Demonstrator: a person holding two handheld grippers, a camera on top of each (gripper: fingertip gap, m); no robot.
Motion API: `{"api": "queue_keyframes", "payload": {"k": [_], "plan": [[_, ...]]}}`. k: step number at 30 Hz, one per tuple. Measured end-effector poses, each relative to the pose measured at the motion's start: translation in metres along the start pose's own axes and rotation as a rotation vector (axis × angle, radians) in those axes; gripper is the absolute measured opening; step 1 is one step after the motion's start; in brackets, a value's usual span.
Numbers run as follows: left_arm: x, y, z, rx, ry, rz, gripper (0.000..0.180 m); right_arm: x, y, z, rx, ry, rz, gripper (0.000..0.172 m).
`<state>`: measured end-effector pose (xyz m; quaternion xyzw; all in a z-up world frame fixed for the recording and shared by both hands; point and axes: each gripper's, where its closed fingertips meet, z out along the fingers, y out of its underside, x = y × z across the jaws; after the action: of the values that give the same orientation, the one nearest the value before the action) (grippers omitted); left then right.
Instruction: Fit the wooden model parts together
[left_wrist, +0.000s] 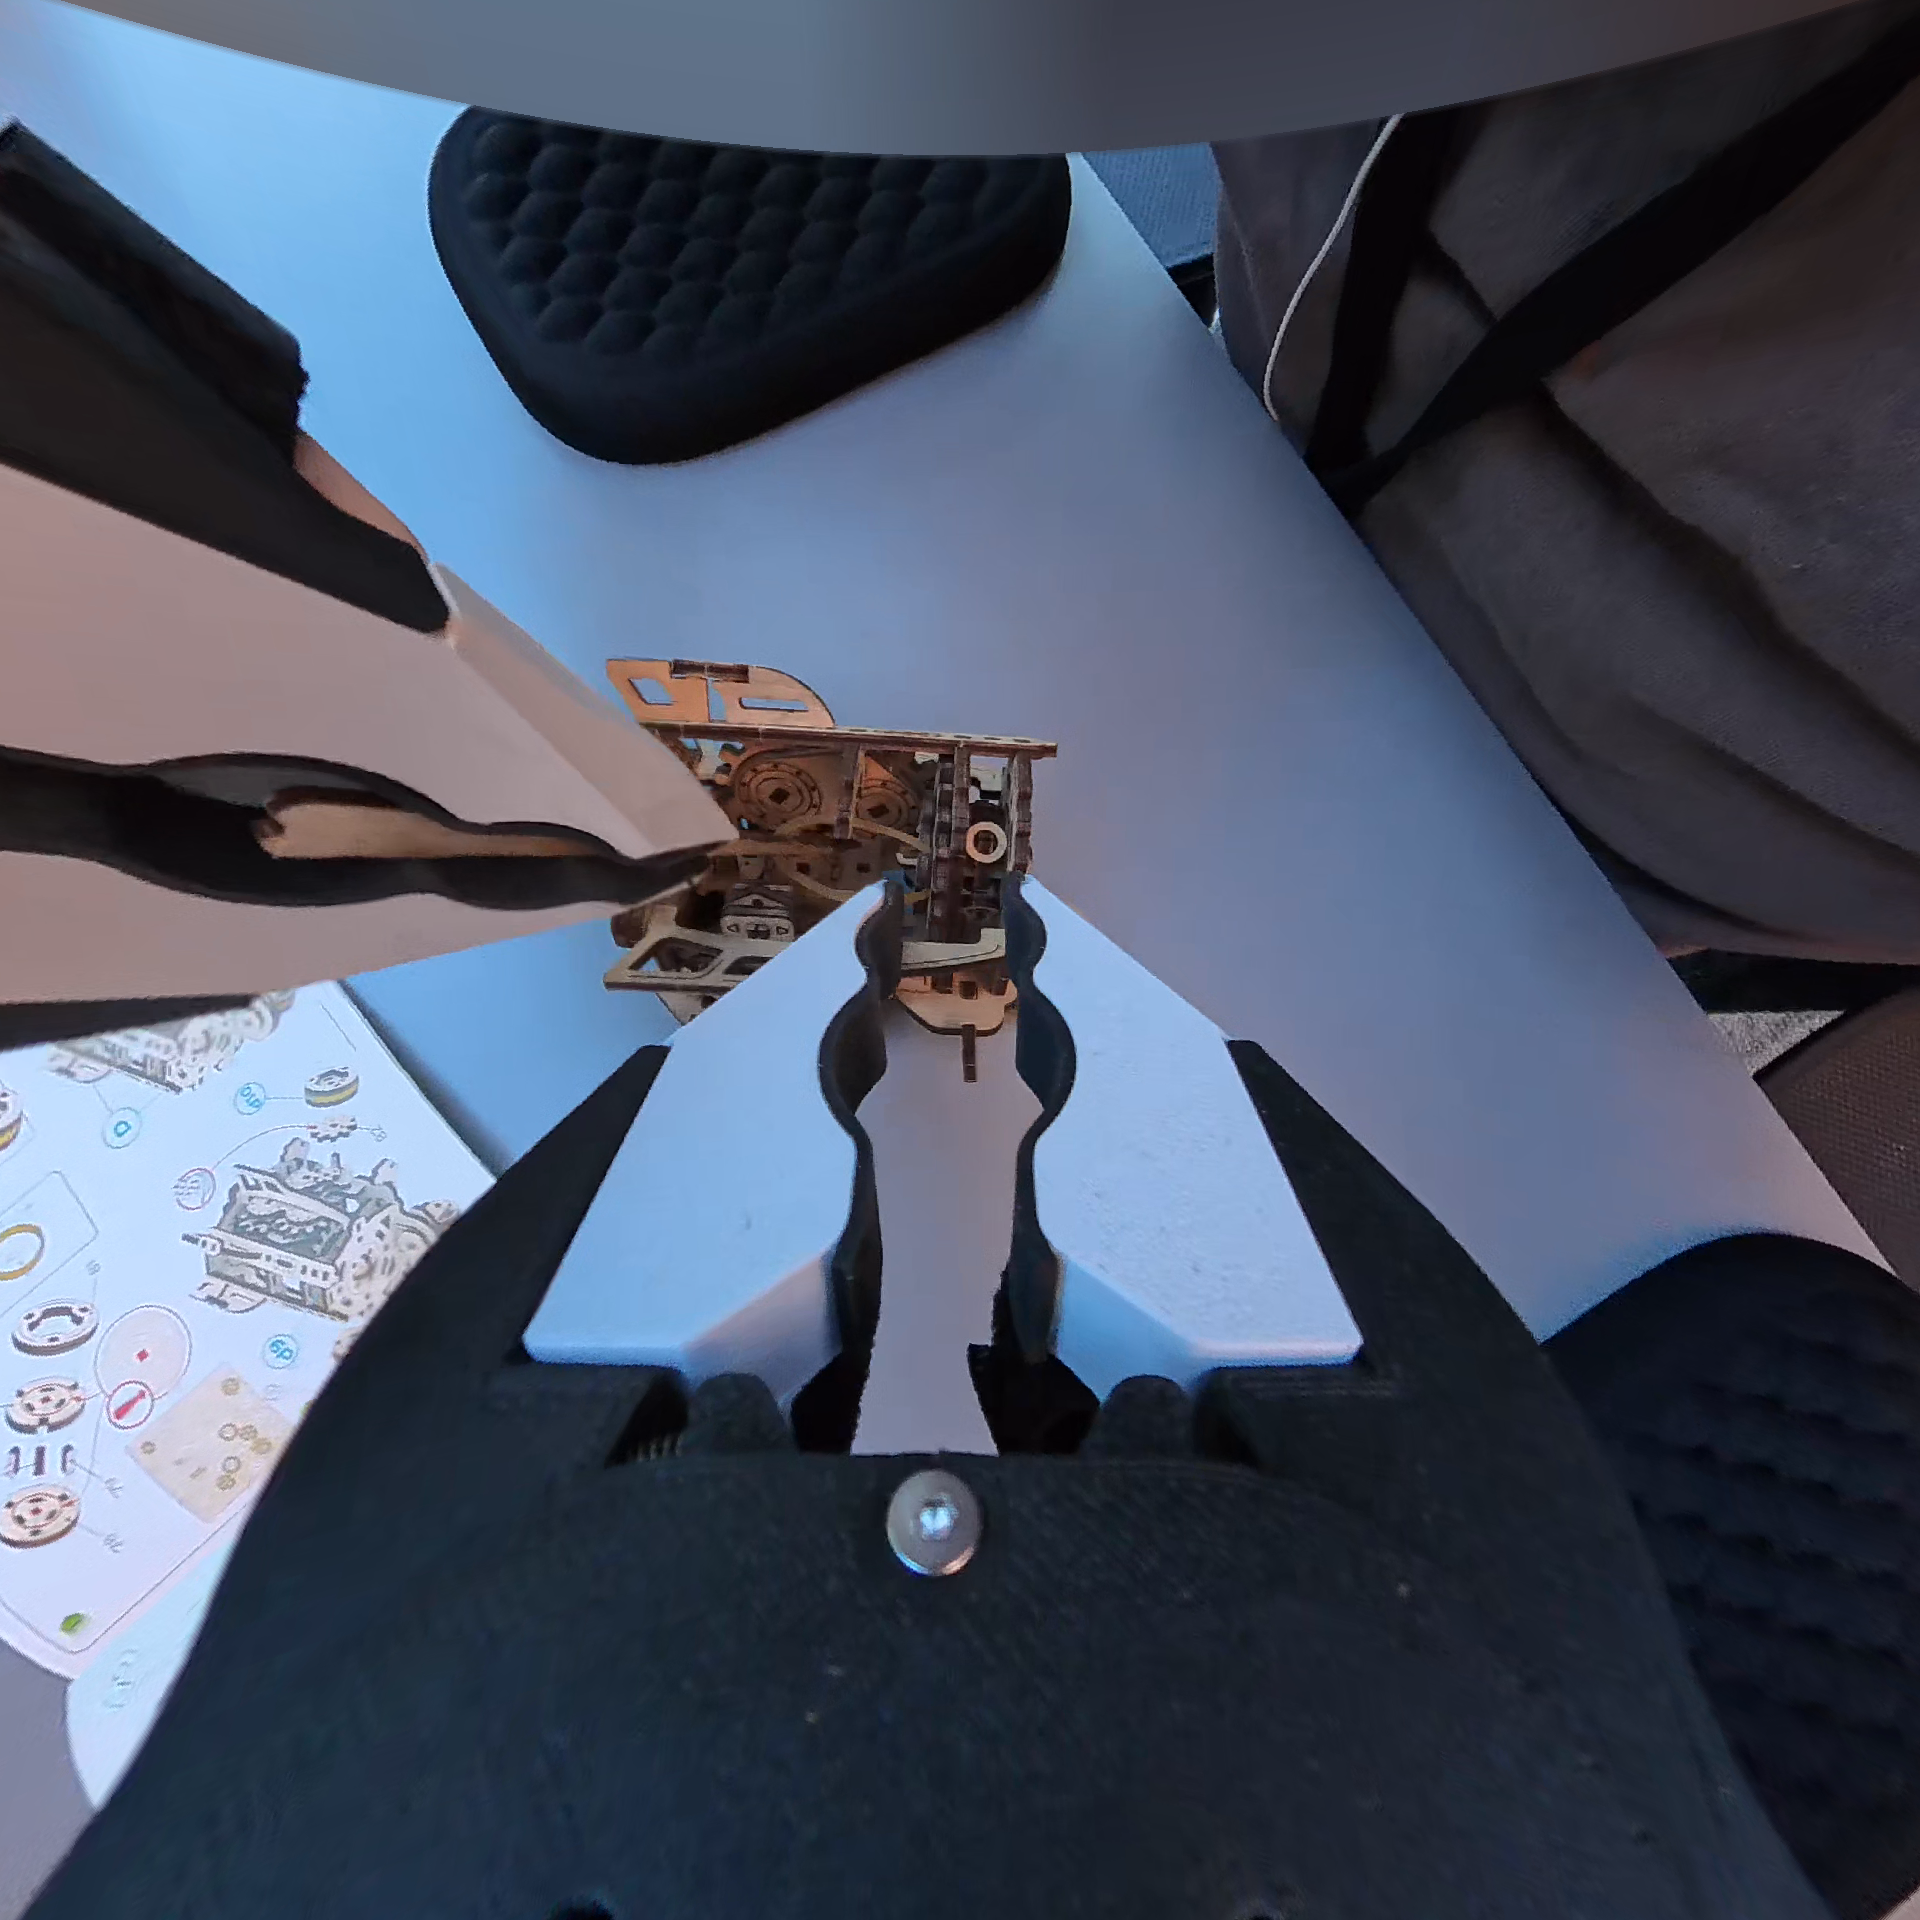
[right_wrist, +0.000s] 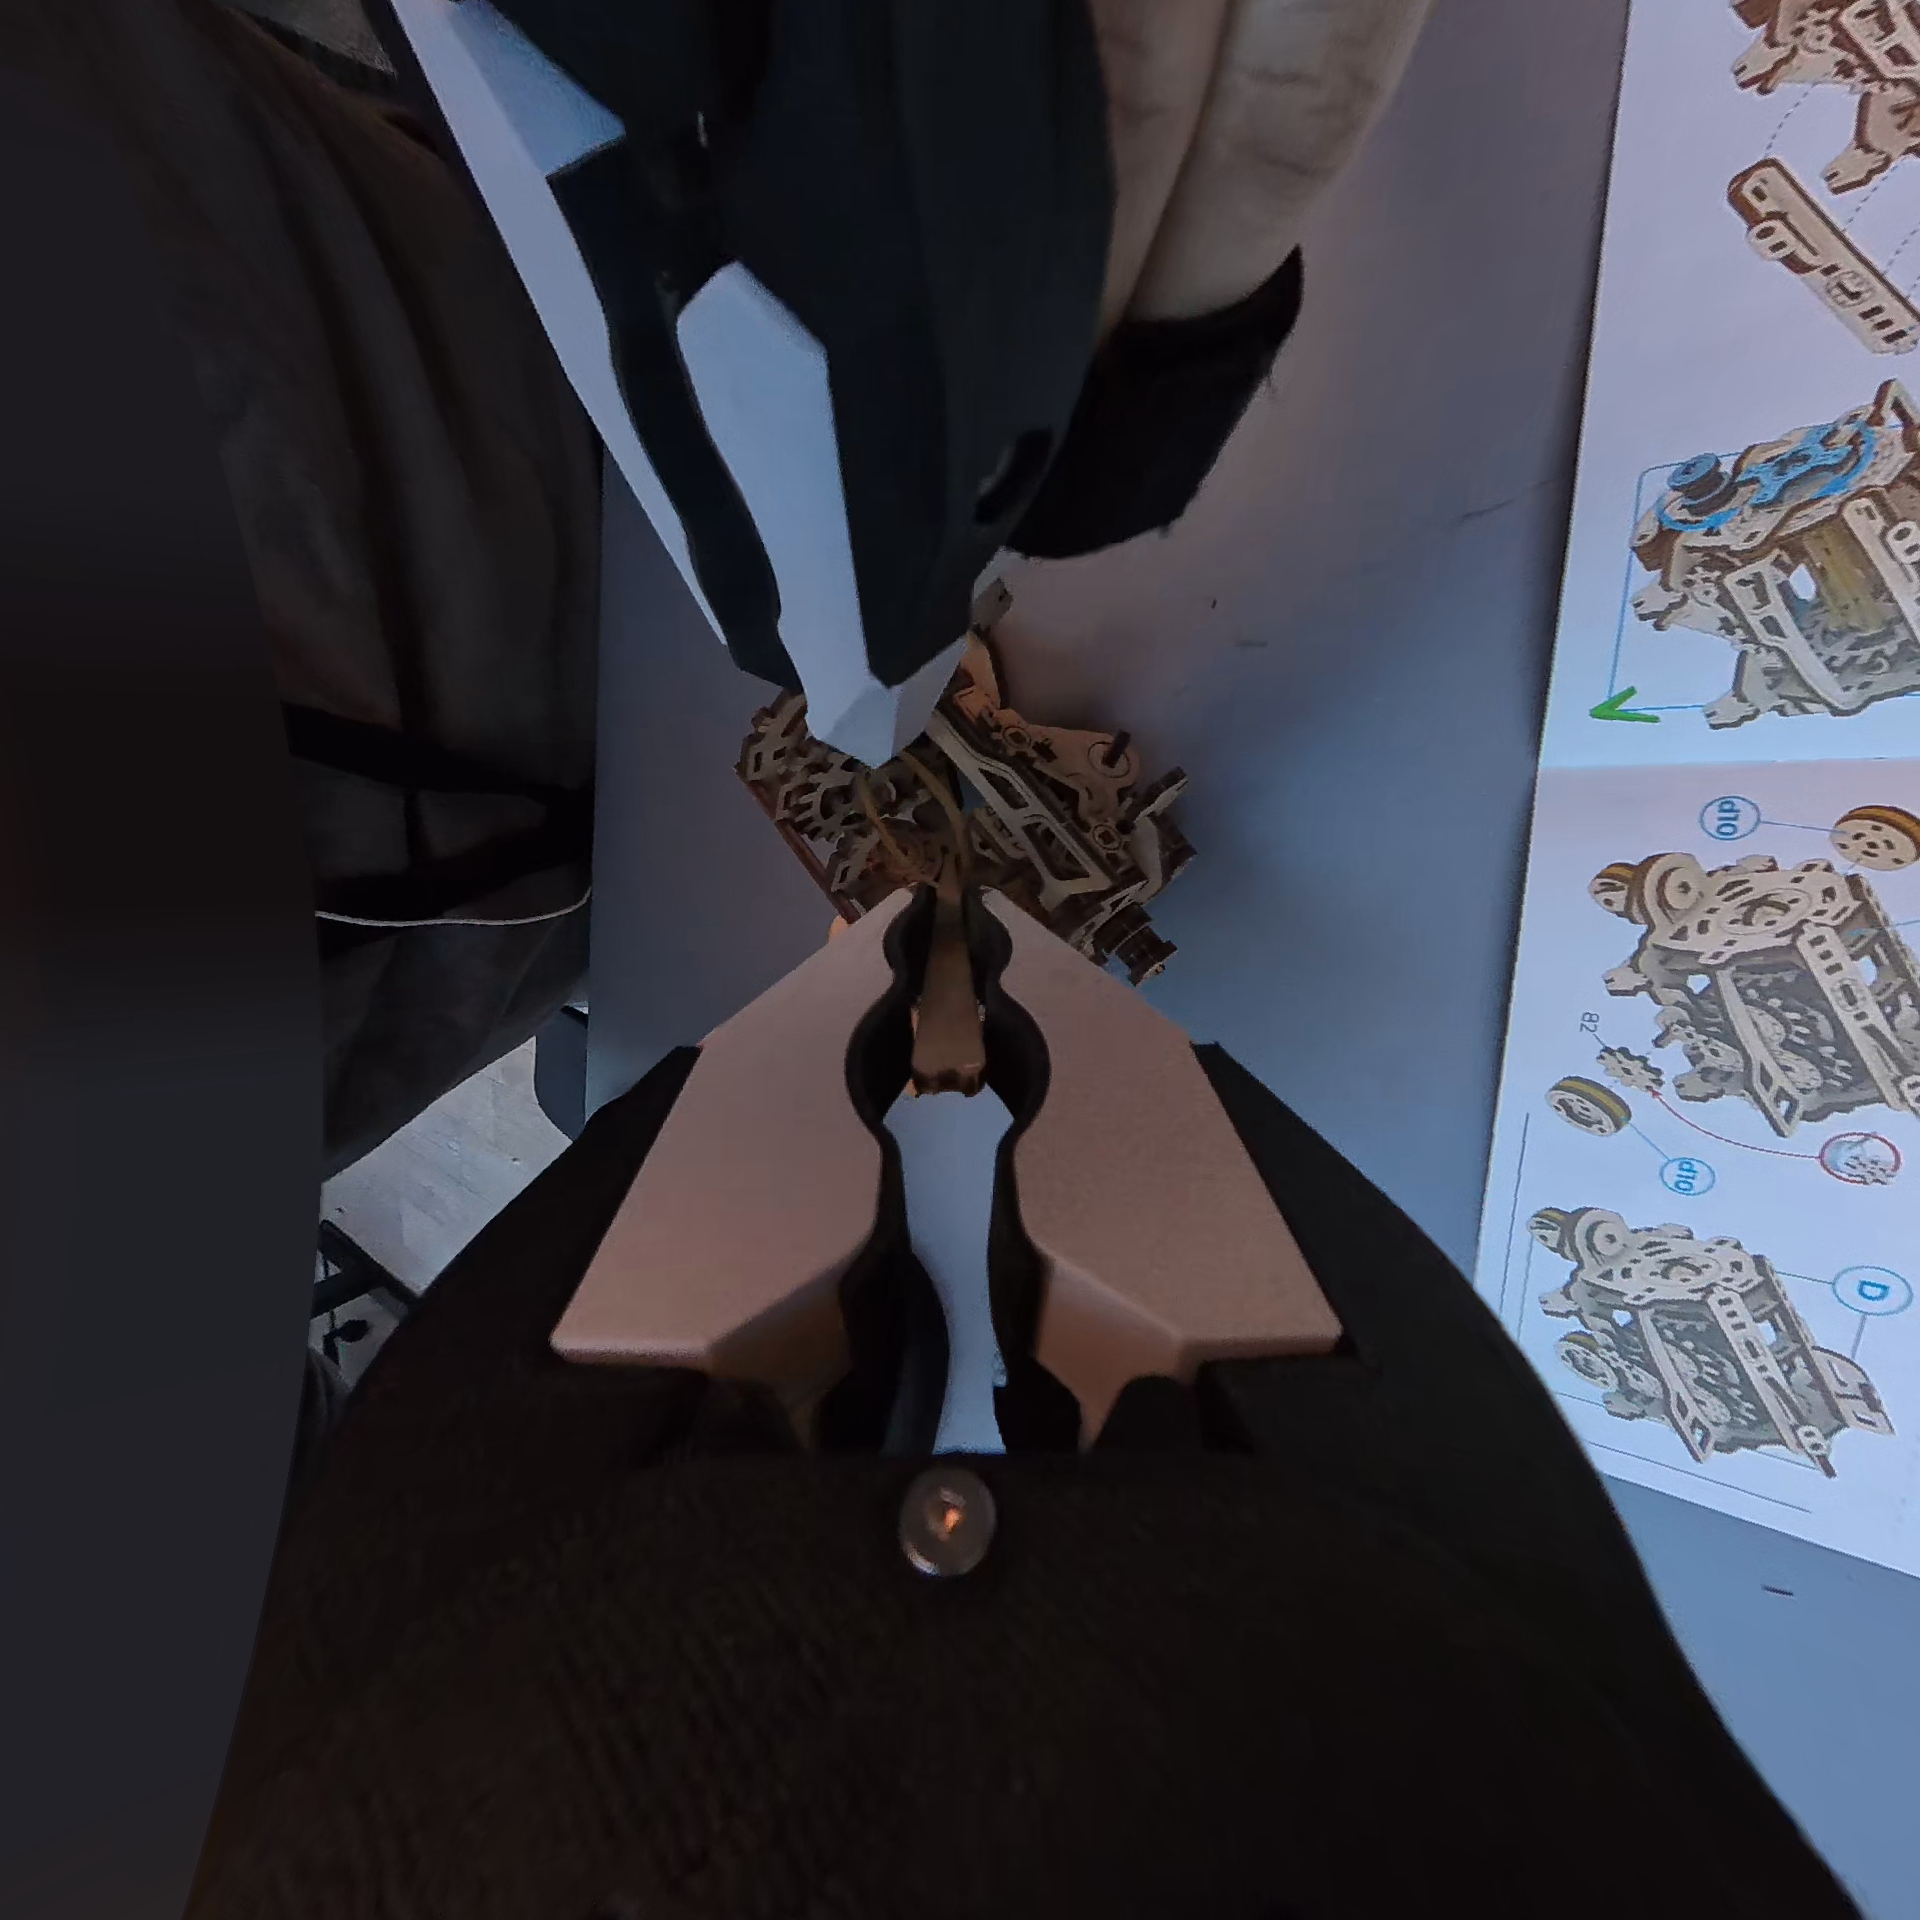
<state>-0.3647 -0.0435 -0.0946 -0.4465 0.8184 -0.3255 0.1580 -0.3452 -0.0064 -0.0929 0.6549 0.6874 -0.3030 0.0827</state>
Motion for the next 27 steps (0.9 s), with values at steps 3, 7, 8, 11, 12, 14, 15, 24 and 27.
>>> {"api": "queue_keyframes", "payload": {"k": [3,7,8,11,12,14,15,24,27], "plan": [[0.0009,0.0025,0.0,0.026,-0.008,-0.01,0.009,0.0006,0.0058,0.0009,-0.026,0.0,0.024,0.004],[0.0012,0.0036,0.0018,0.047,-0.018,-0.022,0.008,-0.0007,0.0084,-0.0006,-0.039,-0.003,0.045,0.004],[0.0015,0.0036,0.0019,0.049,-0.019,-0.021,0.008,-0.0009,0.0084,-0.0011,-0.039,-0.003,0.046,0.003],[0.002,0.0034,0.0021,0.059,-0.018,-0.021,0.008,-0.0026,0.0069,-0.001,-0.039,-0.01,0.043,0.003],[0.0021,0.0033,0.002,0.063,-0.017,-0.022,0.008,-0.0022,0.0071,-0.0006,-0.043,-0.008,0.043,0.003],[0.0024,0.0032,0.0021,0.066,-0.011,-0.024,0.009,-0.0022,0.0074,0.0001,-0.047,-0.011,0.046,0.003],[0.0026,0.003,0.0022,0.067,-0.008,-0.026,0.009,-0.0018,0.0079,0.0001,-0.05,-0.011,0.052,0.003],[0.0028,0.003,0.0021,0.071,0.018,-0.038,0.008,-0.0042,0.0059,-0.0003,-0.036,-0.031,0.072,0.003],[0.0027,0.003,0.0021,0.069,0.016,-0.034,0.008,-0.0073,0.002,-0.0024,-0.001,-0.05,0.055,0.003]]}}
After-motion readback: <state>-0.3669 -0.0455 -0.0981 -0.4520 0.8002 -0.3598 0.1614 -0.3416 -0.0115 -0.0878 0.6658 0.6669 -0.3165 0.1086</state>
